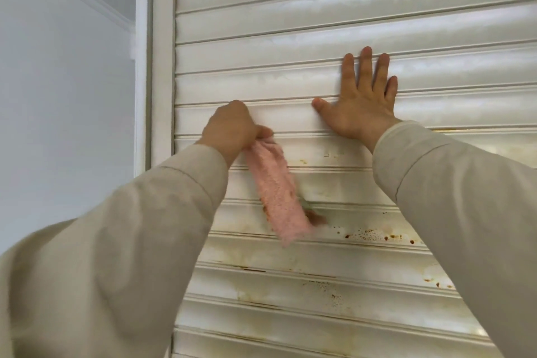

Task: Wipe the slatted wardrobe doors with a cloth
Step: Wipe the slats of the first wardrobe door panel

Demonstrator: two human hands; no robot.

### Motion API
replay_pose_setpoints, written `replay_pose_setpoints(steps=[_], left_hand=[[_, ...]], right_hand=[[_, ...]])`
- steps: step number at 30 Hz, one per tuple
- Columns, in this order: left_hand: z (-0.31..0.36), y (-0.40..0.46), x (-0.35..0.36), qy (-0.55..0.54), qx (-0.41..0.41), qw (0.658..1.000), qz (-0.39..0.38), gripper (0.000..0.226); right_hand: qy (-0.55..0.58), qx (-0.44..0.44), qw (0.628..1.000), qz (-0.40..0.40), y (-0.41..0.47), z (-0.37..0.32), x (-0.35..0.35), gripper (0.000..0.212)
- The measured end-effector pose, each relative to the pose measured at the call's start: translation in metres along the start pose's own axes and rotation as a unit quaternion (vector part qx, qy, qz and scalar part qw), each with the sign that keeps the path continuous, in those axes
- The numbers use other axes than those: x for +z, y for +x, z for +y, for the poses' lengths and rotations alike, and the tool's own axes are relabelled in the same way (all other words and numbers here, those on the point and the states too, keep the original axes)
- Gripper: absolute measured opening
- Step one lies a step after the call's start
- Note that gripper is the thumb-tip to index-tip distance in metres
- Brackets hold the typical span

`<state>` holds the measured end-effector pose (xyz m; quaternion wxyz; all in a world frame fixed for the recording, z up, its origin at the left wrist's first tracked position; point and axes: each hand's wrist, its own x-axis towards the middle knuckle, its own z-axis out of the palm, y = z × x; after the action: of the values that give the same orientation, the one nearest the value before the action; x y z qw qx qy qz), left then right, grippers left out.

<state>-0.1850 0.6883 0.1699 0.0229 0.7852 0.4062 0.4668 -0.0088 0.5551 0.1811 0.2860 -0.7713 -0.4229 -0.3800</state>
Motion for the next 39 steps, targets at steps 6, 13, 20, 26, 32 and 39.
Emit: replay_pose_setpoints(steps=[6,13,20,26,32,39], left_hand=[[-0.099,-0.001,-0.039,-0.065,-0.108,0.99,0.062,0.049],[-0.091,0.01,-0.036,0.005,-0.084,0.996,0.027,0.053],[-0.001,-0.004,-0.005,0.034,0.012,0.999,-0.005,0.058],[0.097,-0.031,0.042,-0.068,0.107,0.992,0.005,0.018],[0.063,-0.018,0.027,-0.009,0.06,0.998,-0.019,0.055],[0.02,-0.028,-0.003,-0.077,-0.048,0.995,-0.036,0.039]], right_hand=[[-0.008,0.002,1.0,-0.018,-0.001,-0.004,-0.004,0.095],[-0.018,0.005,1.0,-0.017,0.002,-0.006,-0.001,0.094],[-0.014,0.006,1.0,-0.018,0.002,-0.007,-0.001,0.094],[0.025,-0.011,0.999,-0.034,0.005,-0.002,-0.004,0.091],[0.005,-0.045,0.999,-0.021,0.004,0.015,-0.014,0.086],[-0.073,-0.142,0.987,0.031,0.004,0.045,-0.032,0.068]])
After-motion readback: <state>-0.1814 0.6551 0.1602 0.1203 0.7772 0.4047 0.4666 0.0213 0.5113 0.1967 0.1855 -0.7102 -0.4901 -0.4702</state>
